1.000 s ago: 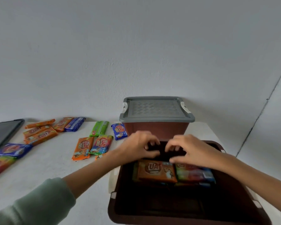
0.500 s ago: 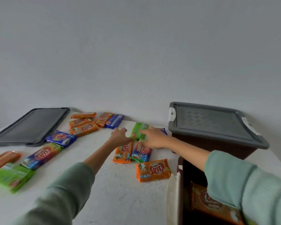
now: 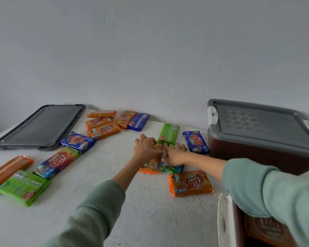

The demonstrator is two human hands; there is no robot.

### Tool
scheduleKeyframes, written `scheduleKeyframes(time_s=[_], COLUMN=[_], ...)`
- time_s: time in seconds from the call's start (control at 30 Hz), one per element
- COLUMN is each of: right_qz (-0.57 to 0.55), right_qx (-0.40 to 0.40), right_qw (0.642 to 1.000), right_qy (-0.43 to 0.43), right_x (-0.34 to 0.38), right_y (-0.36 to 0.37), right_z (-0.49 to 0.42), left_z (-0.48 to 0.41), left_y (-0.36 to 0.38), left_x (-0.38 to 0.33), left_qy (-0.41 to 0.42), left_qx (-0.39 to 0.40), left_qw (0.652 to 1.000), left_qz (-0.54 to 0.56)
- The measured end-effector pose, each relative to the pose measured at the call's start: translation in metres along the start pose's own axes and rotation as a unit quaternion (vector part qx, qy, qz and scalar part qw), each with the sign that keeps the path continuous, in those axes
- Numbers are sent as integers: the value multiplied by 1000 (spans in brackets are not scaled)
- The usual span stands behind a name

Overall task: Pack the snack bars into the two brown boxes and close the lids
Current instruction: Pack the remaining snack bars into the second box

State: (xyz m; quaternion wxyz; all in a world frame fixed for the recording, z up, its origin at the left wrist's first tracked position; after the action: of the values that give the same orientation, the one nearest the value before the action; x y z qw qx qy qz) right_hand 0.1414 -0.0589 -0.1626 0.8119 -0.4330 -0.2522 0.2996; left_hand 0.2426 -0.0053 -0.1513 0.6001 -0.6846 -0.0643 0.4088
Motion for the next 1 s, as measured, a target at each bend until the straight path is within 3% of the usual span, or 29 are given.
scheduleKeyframes(time_s=[0.13,0.33,0.57,0.77,0.9,1.0], right_qz=[-5,17,-55,-128,-229,-240], right_qx=[2,-36,-71,-143,-186,-191], right_qw=[999,999,996,977,950,947], right_qy=[-39,21,-22,-98,-103,-91], right_x=[4,-1,0,-9,-53,-96], right_y=[-5,-9,-41,-96,-117,-115], right_z=[3,12,24,90,152,197], left_z=[-3,10,20,39,63,90], left_y=[-4,-7,-27,-79,-98,-93], left_x=[4,24,19,-53,-118,-168], left_qy=[58,35,45,123,196,259], left_qx=[38,67,28,-2,-4,24], left_qw=[997,994,997,992,980,965], left_qz=[-30,-84,-49,6,25,30])
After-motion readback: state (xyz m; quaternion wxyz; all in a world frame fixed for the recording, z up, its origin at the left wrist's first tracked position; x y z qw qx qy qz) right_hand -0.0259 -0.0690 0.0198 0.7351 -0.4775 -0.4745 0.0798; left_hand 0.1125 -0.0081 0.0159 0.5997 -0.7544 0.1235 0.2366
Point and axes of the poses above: each hand's wrist, its own z-axis away from the middle knuckle, its own y-axis out of the palm, x = y × z, the point moved 8 cm from there along -z, towards the middle knuckle
